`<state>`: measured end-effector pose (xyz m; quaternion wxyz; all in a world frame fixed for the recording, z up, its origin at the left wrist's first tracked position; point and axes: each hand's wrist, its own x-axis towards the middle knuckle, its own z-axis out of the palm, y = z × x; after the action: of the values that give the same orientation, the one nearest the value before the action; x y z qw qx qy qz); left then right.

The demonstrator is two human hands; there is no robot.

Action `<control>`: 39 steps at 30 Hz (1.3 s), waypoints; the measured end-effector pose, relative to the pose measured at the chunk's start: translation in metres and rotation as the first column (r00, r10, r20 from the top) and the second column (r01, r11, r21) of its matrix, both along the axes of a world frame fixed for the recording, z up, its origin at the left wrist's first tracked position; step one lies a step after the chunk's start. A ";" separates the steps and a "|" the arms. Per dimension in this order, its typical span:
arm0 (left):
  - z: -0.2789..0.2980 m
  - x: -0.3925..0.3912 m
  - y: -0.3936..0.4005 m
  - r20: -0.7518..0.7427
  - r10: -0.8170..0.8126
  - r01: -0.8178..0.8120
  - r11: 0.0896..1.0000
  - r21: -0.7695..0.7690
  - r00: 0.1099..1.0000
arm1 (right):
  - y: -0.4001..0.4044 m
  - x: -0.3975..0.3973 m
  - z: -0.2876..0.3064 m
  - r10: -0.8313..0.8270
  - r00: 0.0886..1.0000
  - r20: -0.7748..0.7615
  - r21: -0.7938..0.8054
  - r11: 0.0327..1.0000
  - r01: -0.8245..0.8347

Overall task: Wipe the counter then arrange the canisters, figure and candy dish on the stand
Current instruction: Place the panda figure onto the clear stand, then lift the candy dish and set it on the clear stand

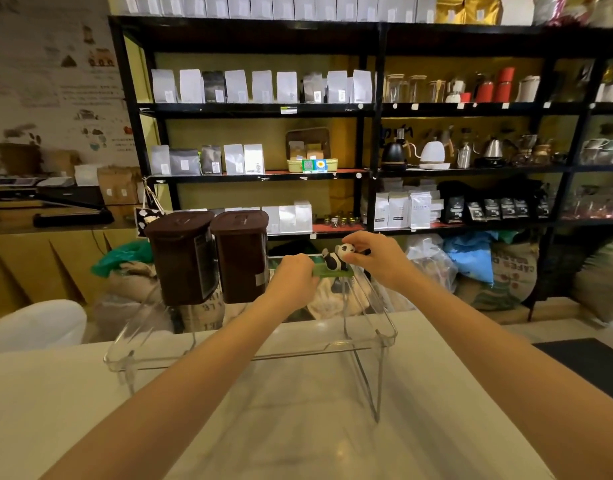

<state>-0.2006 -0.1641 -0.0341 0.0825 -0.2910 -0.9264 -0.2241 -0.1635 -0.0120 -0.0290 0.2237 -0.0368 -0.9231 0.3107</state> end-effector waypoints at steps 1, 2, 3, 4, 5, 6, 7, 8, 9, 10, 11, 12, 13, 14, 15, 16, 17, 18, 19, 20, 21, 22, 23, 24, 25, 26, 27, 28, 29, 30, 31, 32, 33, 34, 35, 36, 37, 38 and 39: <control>0.000 0.001 -0.001 0.006 -0.006 0.006 1.000 -0.008 1.000 | -0.001 0.001 0.000 -0.004 1.000 0.006 0.017 1.000 0.004; 0.000 0.002 -0.002 0.016 -0.013 0.013 1.000 -0.016 1.000 | -0.002 0.001 -0.001 -0.011 1.000 0.013 0.035 0.999 0.010; 0.000 0.003 -0.003 0.029 -0.021 0.022 0.999 -0.031 0.999 | -0.003 0.002 -0.001 -0.018 1.000 0.022 0.051 0.999 0.017; 0.001 0.004 -0.003 0.042 -0.032 0.034 0.998 -0.046 0.999 | -0.004 0.003 -0.001 -0.023 0.999 0.032 0.066 0.998 0.020; 0.002 0.005 -0.004 0.053 -0.047 0.050 0.997 -0.060 0.997 | -0.004 0.005 -0.001 -0.021 0.999 0.045 0.072 0.997 0.018; 0.004 0.007 -0.006 0.064 -0.062 0.066 0.995 -0.071 0.996 | -0.005 0.007 0.000 -0.017 0.998 0.058 0.075 0.997 0.013; 0.005 0.009 -0.007 0.074 -0.074 0.079 0.994 -0.071 0.995 | -0.006 0.010 0.000 -0.016 0.997 0.073 0.085 0.996 0.010; 0.006 0.011 -0.010 0.077 -0.088 0.093 0.994 -0.064 0.993 | -0.007 0.013 0.001 -0.018 0.997 0.081 0.102 0.995 0.010; 0.006 0.014 -0.012 0.079 -0.107 0.111 0.992 -0.056 0.991 | -0.009 0.017 0.002 -0.025 0.996 0.084 0.116 0.993 0.015; 0.008 0.017 -0.015 0.085 -0.126 0.130 0.990 -0.049 0.988 | -0.010 0.022 0.004 -0.029 0.996 0.081 0.133 0.991 0.018; 0.009 0.020 -0.018 0.095 -0.144 0.149 0.988 -0.046 0.985 | -0.011 0.028 0.006 -0.034 0.997 0.076 0.150 0.989 0.022; 0.010 0.024 -0.022 0.109 -0.160 0.165 0.985 -0.044 0.981 | -0.014 0.035 0.008 -0.037 0.997 0.072 0.163 0.986 0.025; 0.012 0.028 -0.025 0.121 -0.173 0.179 0.983 -0.037 0.977 | -0.017 0.044 0.009 -0.042 0.997 0.071 0.171 0.985 0.029; 0.014 0.033 -0.028 0.127 -0.184 0.189 0.981 -0.031 0.975 | -0.020 0.054 0.011 -0.045 0.997 0.069 0.181 0.983 0.032; 0.017 0.040 -0.032 0.124 -0.192 0.197 0.980 -0.028 0.974 | -0.024 0.066 0.013 -0.048 0.997 0.068 0.188 0.982 0.035; 0.019 0.047 -0.037 0.108 -0.199 0.204 0.978 -0.034 0.974 | -0.029 0.078 0.014 -0.047 0.997 0.066 0.197 0.980 0.033; 0.021 0.055 -0.041 0.074 -0.206 0.210 0.976 -0.052 0.976 | -0.033 0.091 0.015 -0.040 0.997 0.067 0.210 0.977 0.025; 0.022 0.065 -0.047 0.021 -0.214 0.214 0.973 -0.081 0.977 | -0.038 0.104 0.015 -0.032 0.997 0.071 0.228 0.973 0.015; 0.022 0.075 -0.052 -0.046 -0.222 0.216 0.970 -0.113 0.974 | -0.042 0.116 0.013 -0.031 0.996 0.078 0.253 0.967 0.011; 0.021 0.087 -0.057 -0.111 -0.231 0.214 0.967 -0.140 0.967 | -0.047 0.131 0.011 -0.034 0.996 0.083 0.280 0.960 0.010; 0.019 0.099 -0.064 -0.159 -0.236 0.212 0.965 -0.156 0.959 | -0.052 0.146 0.008 -0.039 0.995 0.090 0.303 0.953 0.010; 0.017 0.112 -0.069 -0.191 -0.243 0.213 0.963 -0.164 0.951 | -0.057 0.162 0.005 -0.040 0.994 0.099 0.324 0.946 0.006; 0.015 0.124 -0.076 -0.210 -0.255 0.223 0.961 -0.167 0.944 | -0.063 0.178 0.002 -0.036 0.993 0.111 0.341 0.940 -0.004; 0.012 0.137 -0.082 -0.212 -0.270 0.237 0.957 -0.167 0.939 | -0.069 0.195 -0.001 -0.032 0.992 0.125 0.351 0.936 -0.014; 0.009 0.150 -0.089 -0.200 -0.281 0.252 0.955 -0.160 0.939 | -0.074 0.212 -0.006 -0.031 0.990 0.141 0.354 0.935 -0.021; 0.006 0.164 -0.095 -0.177 -0.288 0.264 0.953 -0.148 0.941 | -0.079 0.229 -0.011 -0.025 0.987 0.158 0.342 0.939 -0.031; 0.002 0.179 -0.102 -0.150 -0.296 0.277 0.951 -0.138 0.943 | -0.084 0.244 -0.017 -0.019 0.983 0.180 0.315 0.948 -0.040; -0.003 0.193 -0.107 -0.128 -0.308 0.291 0.947 -0.137 0.943 | -0.088 0.258 -0.024 -0.010 0.979 0.201 0.283 0.958 -0.048; -0.008 0.206 -0.112 -0.107 -0.324 0.307 0.941 -0.144 0.940 | -0.092 0.272 -0.032 -0.001 0.975 0.220 0.251 0.966 -0.056; -0.014 0.219 -0.116 -0.078 -0.339 0.326 0.934 -0.149 0.938 | -0.096 0.284 -0.039 0.009 0.971 0.239 0.221 0.973 -0.063; -0.021 0.230 -0.120 -0.034 -0.349 0.341 0.929 -0.146 0.937 | -0.100 0.296 -0.046 0.017 0.966 0.257 0.196 0.978 -0.069; -0.027 0.240 -0.124 0.018 -0.353 0.353 0.926 -0.136 0.935 | -0.104 0.307 -0.052 0.024 0.962 0.271 0.173 0.982 -0.073; -0.034 0.249 -0.128 0.072 -0.354 0.360 0.925 -0.121 0.932 | -0.108 0.317 -0.058 0.030 0.959 0.282 0.148 0.986 -0.075; -0.040 0.257 -0.132 0.118 -0.353 0.366 0.925 -0.107 0.928 | -0.113 0.326 -0.064 0.036 0.955 0.295 0.122 0.990 -0.076; -0.047 0.264 -0.136 0.160 -0.351 0.368 0.925 -0.094 0.923 | -0.117 0.334 -0.069 0.044 0.950 0.308 0.096 0.992 -0.077; -0.054 0.271 -0.140 0.197 -0.348 0.370 0.925 -0.084 0.917 | -0.121 0.342 -0.074 0.052 0.946 0.321 0.070 0.994 -0.079; -0.061 0.277 -0.144 0.228 -0.343 0.369 0.926 -0.078 0.911 | -0.123 0.348 -0.079 0.057 0.941 0.332 0.049 0.996 -0.078; -0.067 0.283 -0.149 0.251 -0.337 0.366 0.928 -0.076 0.907 | -0.126 0.354 -0.083 0.058 0.938 0.342 0.034 0.997 -0.074; -0.073 0.288 -0.154 0.270 -0.331 0.361 0.930 -0.069 0.904 | -0.128 0.360 -0.087 0.059 0.936 0.347 0.017 0.997 -0.069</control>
<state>0.0873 -0.3179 -0.1067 -0.0952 -0.4239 -0.8745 -0.2158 0.1966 -0.1398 -0.1157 0.0484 -0.0576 -0.9531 0.2930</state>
